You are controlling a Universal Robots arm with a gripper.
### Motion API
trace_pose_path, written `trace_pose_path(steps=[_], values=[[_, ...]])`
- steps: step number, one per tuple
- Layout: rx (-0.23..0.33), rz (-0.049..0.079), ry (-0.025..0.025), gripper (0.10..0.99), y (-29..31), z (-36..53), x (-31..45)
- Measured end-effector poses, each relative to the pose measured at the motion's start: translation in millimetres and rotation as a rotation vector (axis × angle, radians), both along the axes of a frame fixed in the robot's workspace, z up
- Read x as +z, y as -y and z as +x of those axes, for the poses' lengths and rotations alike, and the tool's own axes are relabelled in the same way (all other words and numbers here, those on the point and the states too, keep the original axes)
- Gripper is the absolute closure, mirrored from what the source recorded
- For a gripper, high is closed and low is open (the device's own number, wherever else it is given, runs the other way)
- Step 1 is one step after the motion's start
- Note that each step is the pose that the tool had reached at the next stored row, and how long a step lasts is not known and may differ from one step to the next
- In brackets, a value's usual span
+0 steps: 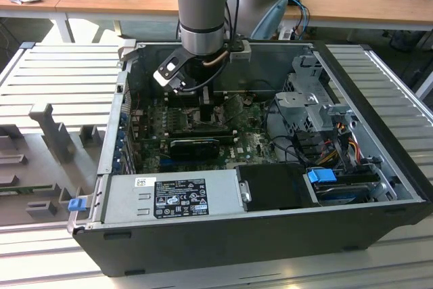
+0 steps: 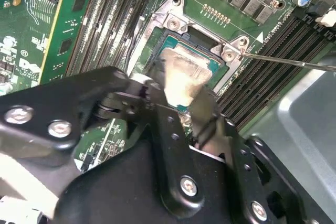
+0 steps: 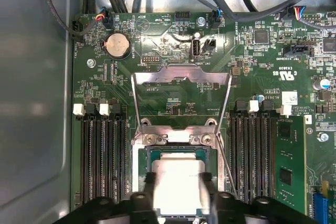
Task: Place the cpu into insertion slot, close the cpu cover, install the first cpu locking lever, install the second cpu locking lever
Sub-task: 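Place the cpu into insertion slot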
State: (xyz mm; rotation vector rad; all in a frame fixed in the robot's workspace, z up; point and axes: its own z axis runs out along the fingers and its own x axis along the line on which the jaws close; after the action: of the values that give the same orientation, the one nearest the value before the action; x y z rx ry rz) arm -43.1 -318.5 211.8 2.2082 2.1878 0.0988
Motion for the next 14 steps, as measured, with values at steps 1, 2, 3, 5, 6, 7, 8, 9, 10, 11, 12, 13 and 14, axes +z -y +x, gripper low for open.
trace_pose_path(steps=[1, 2, 3, 5, 6, 7, 8, 9, 10, 11, 12, 13, 14], values=[[0.0, 0.0, 0.0, 0.686, 0.0, 0.0, 0.6], [0.0, 0.0, 0.0001, 0.745, 0.0, 0.0, 0.9], [0.0, 0.0, 0.0002, 0.808, -0.1, 0.0, 1.2], [0.0, 0.0, -0.0001, 0.867, 0.0, 0.0, 2.2], [0.0, 0.0, 0.0, 0.925, 0.0, 0.0, 3.1], [0.0, 0.0, 0.0, 0.98, 0.0, 0.0, 4.2], [0.0, 0.0, 0.0002, 0.98, -0.1, 0.0, 4.7], [0.0, 0.0, 0.0, 0.98, 0.0, 0.0, 5.2], [0.0, 0.0, 0.0, 0.98, 0.0, 0.0, 5.8], [0.0, 0.0, 0.0, 0.98, 0.0, 0.0, 6.9], [0.0, 0.0, 0.0, 0.98, 0.0, 0.0, 7.6], [0.0, 0.0, 0.0, 0.98, 0.0, 0.0, 8.2], [0.0, 0.0, 0.0, 0.98, 0.0, 0.0, 8.9]])
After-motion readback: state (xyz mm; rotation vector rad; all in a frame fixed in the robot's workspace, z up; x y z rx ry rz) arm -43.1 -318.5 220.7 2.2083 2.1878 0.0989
